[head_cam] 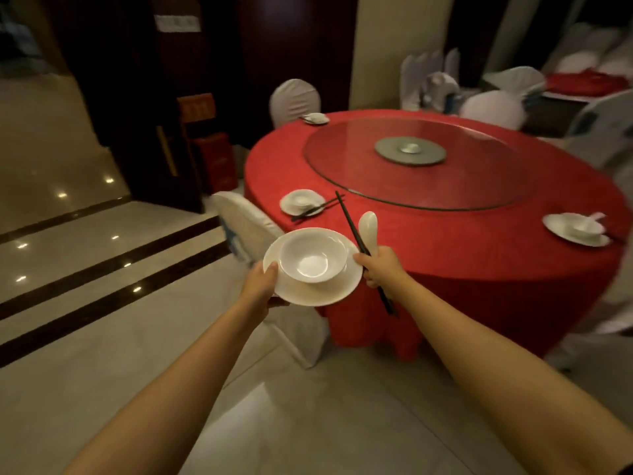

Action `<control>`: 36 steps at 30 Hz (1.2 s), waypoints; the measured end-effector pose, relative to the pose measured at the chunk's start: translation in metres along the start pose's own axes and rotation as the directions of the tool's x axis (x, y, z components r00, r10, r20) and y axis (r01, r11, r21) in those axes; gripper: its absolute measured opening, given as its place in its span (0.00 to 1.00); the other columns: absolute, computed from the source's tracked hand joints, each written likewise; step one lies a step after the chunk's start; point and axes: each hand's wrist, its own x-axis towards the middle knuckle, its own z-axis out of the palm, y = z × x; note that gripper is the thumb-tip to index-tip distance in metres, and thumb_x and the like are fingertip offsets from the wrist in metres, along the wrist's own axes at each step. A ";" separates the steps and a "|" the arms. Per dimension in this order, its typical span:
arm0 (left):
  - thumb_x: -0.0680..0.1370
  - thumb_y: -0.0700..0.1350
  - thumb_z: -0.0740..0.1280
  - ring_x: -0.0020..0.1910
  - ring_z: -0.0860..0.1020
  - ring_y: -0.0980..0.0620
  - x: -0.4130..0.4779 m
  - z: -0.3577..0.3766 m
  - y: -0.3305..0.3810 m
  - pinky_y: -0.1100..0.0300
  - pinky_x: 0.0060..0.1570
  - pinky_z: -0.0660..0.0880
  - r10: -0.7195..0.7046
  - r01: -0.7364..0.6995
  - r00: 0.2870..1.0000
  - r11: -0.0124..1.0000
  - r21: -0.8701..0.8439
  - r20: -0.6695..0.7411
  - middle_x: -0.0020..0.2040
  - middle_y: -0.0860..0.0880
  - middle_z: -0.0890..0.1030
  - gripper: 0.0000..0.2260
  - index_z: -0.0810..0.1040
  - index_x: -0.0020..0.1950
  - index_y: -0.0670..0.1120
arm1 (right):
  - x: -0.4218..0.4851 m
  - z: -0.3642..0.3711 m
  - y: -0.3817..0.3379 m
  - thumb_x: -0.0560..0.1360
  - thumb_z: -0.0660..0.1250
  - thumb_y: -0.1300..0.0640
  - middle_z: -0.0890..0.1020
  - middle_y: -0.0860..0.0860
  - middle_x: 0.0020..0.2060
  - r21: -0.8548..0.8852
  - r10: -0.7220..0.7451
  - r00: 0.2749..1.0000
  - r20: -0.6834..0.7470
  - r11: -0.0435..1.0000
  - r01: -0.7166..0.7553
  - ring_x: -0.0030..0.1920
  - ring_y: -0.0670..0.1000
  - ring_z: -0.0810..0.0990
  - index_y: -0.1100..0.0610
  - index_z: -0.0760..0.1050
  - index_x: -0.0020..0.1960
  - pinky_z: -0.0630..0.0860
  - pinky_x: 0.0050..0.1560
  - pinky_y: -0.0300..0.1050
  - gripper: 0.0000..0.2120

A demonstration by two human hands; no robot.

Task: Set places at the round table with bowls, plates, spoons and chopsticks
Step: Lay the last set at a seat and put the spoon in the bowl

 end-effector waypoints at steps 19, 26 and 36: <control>0.79 0.48 0.60 0.26 0.80 0.53 0.055 0.427 0.044 0.63 0.20 0.73 -0.004 -0.106 0.688 0.989 0.106 0.726 0.39 0.48 0.79 0.05 0.74 0.47 0.52 | -0.052 -0.352 0.090 0.75 0.64 0.61 0.69 0.52 0.24 0.152 0.212 0.629 -0.748 0.977 -0.149 0.23 0.49 0.67 0.56 0.72 0.36 0.65 0.21 0.37 0.08; 0.79 0.49 0.59 0.35 0.79 0.48 0.043 0.553 0.058 0.63 0.20 0.73 -0.051 -0.154 0.496 0.977 0.146 0.867 0.45 0.45 0.78 0.11 0.71 0.59 0.47 | -0.084 -0.429 0.105 0.75 0.64 0.59 0.71 0.51 0.26 0.206 0.250 0.414 -0.875 0.967 -0.148 0.25 0.48 0.69 0.56 0.73 0.39 0.65 0.23 0.39 0.06; 0.79 0.50 0.60 0.30 0.78 0.47 -0.006 0.674 0.048 0.58 0.24 0.75 -0.056 -0.213 0.241 0.971 0.109 0.969 0.42 0.43 0.79 0.12 0.75 0.58 0.45 | -0.136 -0.507 0.138 0.75 0.64 0.60 0.69 0.51 0.25 0.315 0.328 0.204 -0.922 0.944 -0.096 0.23 0.48 0.65 0.57 0.71 0.38 0.62 0.19 0.37 0.07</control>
